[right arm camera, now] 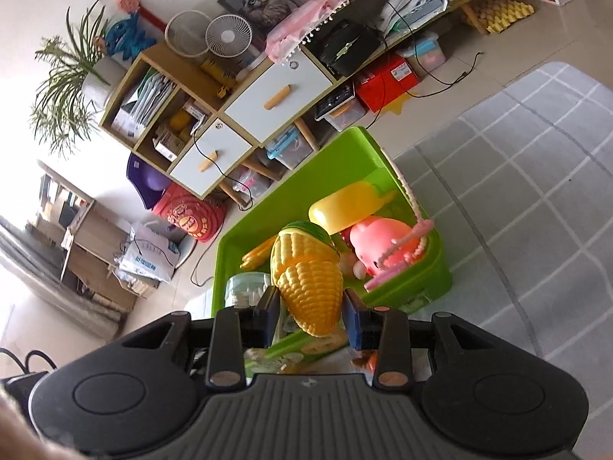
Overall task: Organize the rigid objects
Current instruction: 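Carry the starfish into the green bin and open left tool while right tool drops the corn there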
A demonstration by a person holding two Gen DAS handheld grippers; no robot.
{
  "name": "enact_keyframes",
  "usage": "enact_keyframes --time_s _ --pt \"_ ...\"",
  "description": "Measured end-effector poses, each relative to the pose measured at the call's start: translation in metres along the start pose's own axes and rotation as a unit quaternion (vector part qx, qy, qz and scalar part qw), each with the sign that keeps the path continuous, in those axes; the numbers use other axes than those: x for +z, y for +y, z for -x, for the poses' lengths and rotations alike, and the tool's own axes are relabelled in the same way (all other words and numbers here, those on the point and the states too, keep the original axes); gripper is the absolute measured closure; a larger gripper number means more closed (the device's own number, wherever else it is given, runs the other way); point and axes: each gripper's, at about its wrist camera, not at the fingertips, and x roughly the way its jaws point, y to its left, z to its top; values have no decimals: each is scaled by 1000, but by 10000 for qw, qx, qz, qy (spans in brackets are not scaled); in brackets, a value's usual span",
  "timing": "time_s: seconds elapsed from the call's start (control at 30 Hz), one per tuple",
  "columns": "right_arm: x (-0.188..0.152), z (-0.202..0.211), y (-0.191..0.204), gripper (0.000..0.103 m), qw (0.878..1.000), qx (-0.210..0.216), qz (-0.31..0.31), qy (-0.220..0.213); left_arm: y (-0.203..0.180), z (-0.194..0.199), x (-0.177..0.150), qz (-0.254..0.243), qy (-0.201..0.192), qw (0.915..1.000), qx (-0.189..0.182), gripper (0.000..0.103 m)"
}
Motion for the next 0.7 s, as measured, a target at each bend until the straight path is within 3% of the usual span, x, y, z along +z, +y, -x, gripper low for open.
enact_keyframes --time_s 0.5,0.57,0.6,0.7 --pt "2 -12 -6 71 9998 -171 25 -63 7 -18 -4 74 56 10000 34 46" --pt "3 -11 -9 71 9999 -126 -48 -87 8 -17 -5 162 28 9999 3 36" --pt "4 -10 -9 67 9998 -155 -88 -93 9 -17 -4 213 0 9998 26 29" --pt "6 -7 -11 53 9996 -163 -191 -123 10 -12 -4 325 -66 9994 -79 20"
